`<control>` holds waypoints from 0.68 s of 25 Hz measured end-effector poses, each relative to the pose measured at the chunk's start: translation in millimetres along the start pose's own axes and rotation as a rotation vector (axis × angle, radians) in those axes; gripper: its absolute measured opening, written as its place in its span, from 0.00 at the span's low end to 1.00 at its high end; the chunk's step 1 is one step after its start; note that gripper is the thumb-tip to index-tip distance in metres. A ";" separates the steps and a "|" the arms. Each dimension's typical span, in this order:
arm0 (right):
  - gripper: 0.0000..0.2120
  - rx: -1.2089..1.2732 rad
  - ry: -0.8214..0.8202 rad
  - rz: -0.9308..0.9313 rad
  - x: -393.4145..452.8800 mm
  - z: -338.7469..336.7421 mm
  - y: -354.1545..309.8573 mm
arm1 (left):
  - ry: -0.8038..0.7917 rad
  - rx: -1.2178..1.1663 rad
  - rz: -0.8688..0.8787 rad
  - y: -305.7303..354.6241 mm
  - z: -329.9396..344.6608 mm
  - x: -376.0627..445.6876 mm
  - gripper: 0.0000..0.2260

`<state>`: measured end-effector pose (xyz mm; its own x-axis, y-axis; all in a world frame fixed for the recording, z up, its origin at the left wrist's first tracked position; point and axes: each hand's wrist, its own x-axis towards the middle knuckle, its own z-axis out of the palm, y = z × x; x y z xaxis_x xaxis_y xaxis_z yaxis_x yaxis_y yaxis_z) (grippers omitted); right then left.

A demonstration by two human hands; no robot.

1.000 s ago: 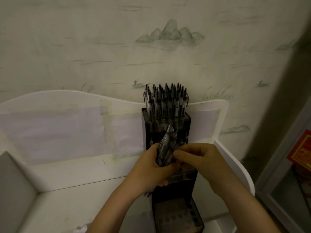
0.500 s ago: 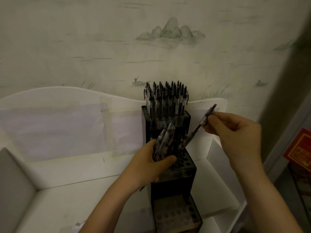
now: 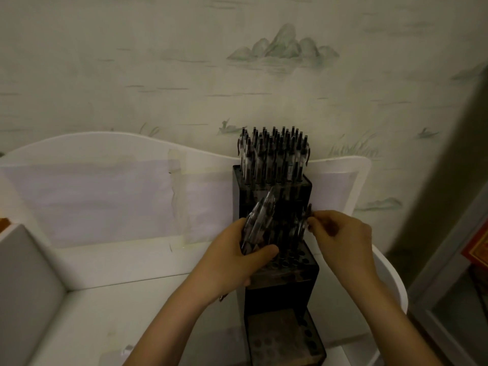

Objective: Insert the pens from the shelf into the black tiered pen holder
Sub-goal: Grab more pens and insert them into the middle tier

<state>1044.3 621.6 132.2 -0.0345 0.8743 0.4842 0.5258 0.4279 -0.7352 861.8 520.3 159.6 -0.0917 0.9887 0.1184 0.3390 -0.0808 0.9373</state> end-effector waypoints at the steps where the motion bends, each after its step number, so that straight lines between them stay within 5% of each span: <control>1: 0.05 -0.021 -0.041 0.016 -0.8 1.9 2.2 | 0.002 0.001 -0.002 -0.5 -0.4 -0.2 0.09; 7: 0.09 -0.060 -0.108 0.059 -1.6 4.0 10.1 | 0.008 0.009 0.007 -2.5 -2.0 -0.2 0.10; 12: 0.06 0.132 0.082 -0.068 -15.2 -0.5 -18.1 | 0.009 0.031 -0.001 -3.7 -1.2 -1.8 0.09; 17: 0.07 0.491 -0.186 -0.088 -28.7 12.5 -57.3 | -0.008 0.067 -0.010 -9.1 0.0 -3.2 0.11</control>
<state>1004.5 574.8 154.5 -0.2338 0.8370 0.4948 0.0555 0.5196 -0.8526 859.0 517.8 150.7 -0.0883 0.9904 0.1064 0.4000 -0.0626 0.9144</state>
